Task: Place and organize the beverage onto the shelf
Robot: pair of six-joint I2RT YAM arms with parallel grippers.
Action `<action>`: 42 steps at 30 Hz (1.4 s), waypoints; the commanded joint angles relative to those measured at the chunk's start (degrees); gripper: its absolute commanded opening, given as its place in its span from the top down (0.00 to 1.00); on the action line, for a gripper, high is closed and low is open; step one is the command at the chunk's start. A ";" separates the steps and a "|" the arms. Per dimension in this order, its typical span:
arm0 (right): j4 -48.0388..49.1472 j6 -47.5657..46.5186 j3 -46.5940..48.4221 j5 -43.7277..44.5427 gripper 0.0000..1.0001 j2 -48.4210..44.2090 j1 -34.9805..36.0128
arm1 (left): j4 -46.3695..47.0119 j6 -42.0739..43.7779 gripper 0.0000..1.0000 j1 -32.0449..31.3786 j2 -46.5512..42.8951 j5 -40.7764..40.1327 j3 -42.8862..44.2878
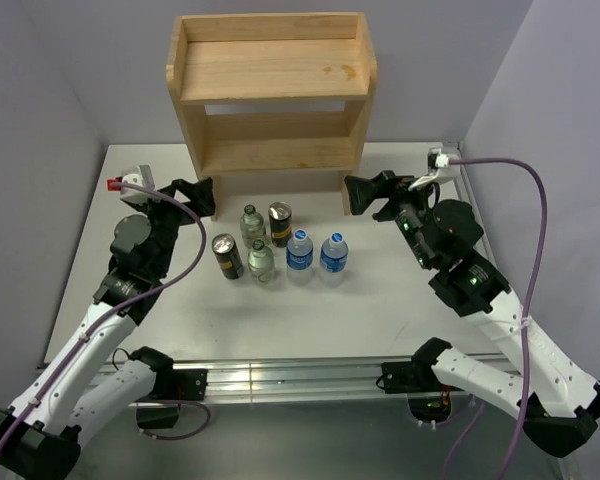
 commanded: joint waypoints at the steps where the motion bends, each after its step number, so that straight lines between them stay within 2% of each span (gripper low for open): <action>1: 1.52 2.88 -4.59 3.61 0.00 -5.33 1.43 | -1.47 -4.00 0.01 -1.11 0.85 1.66 2.50; 3: 3.63 0.18 -9.67 0.03 0.00 -8.50 1.70 | -1.83 -4.45 0.01 -2.07 1.46 2.20 1.98; 5: 7.41 -1.33 -14.43 -4.62 0.00 -13.60 1.79 | -2.79 -3.05 0.01 -5.84 1.46 -3.22 0.93; 6: 9.68 -2.38 -19.67 -7.87 0.00 -15.01 1.70 | -2.80 -2.52 0.01 -7.16 1.03 -4.82 0.49; 10: 8.05 2.70 -25.17 -12.13 0.00 -16.43 1.88 | -2.62 -0.93 0.01 -12.00 -1.17 -8.96 -1.45; 16: -1.87 8.94 -28.77 -3.70 0.00 -15.82 3.19 | -3.59 0.21 0.01 -14.46 -4.77 -13.27 -2.15; 22: -8.31 16.15 -28.51 4.22 0.00 -12.31 5.38 | -3.85 0.48 0.01 -15.00 -5.30 -14.24 -2.77; 27: -5.86 18.70 -30.88 6.94 0.00 -9.14 9.95 | -3.59 0.39 0.01 -15.35 -6.27 -14.77 -3.38; 36: -0.94 22.13 -31.24 16.34 0.00 2.54 19.80 | -3.33 0.13 0.01 -15.52 -7.06 -14.77 -4.79; 42: 4.41 22.31 -33.61 24.34 0.00 7.38 19.98 | -1.84 0.12 0.01 -15.61 -8.47 -14.59 -6.63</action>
